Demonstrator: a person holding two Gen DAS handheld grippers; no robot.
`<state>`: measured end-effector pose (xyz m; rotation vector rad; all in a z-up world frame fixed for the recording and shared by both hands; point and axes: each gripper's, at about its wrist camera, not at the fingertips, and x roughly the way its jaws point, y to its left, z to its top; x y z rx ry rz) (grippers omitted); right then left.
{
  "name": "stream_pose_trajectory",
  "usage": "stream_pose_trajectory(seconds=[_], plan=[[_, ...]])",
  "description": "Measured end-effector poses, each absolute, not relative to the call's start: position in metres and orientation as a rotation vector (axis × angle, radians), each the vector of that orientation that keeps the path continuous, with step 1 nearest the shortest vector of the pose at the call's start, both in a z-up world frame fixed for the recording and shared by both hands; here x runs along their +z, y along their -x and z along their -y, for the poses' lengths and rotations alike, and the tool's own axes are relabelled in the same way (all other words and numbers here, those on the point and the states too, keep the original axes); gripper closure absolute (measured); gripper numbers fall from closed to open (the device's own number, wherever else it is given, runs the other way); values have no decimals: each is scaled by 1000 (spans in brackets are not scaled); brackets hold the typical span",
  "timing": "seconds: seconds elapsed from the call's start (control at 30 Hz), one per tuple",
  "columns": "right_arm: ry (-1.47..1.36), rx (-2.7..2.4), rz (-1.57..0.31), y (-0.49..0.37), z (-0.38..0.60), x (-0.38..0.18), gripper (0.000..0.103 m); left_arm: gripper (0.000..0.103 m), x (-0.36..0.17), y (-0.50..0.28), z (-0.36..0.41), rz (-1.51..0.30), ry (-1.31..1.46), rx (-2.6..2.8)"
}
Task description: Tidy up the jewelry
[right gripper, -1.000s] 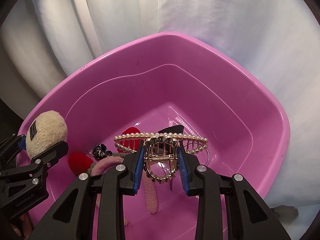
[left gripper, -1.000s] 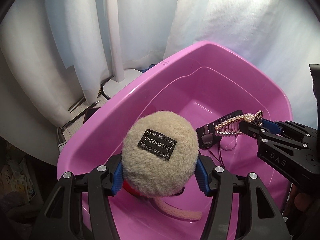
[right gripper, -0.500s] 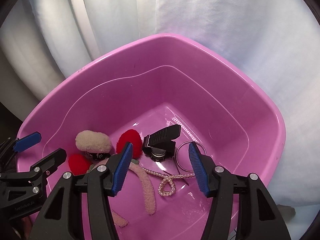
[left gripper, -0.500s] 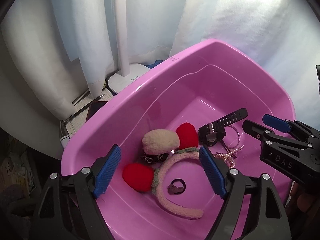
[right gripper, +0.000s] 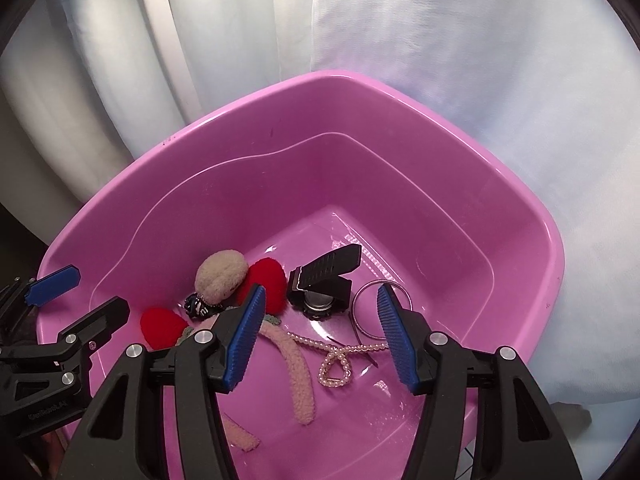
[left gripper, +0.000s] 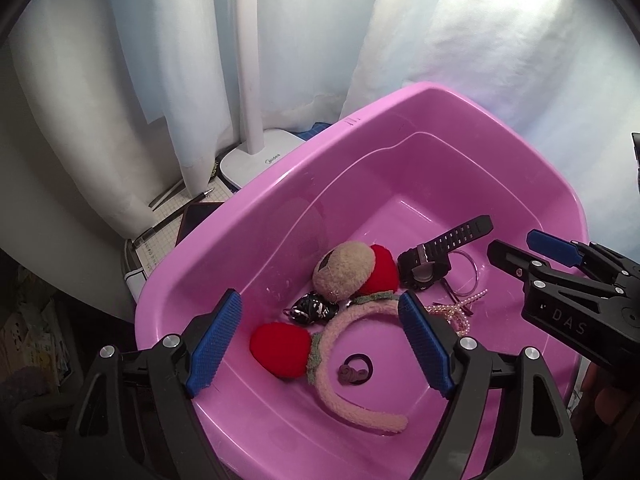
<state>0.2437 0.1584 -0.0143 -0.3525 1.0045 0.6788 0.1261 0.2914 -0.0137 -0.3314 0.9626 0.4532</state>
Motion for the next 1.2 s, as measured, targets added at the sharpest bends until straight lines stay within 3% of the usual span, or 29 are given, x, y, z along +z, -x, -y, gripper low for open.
stream_pose_trajectory(seconds=[1.2], plan=[[306,669,-941,-204,-112,12,45,24,15,-93,-253,-872,269,445]])
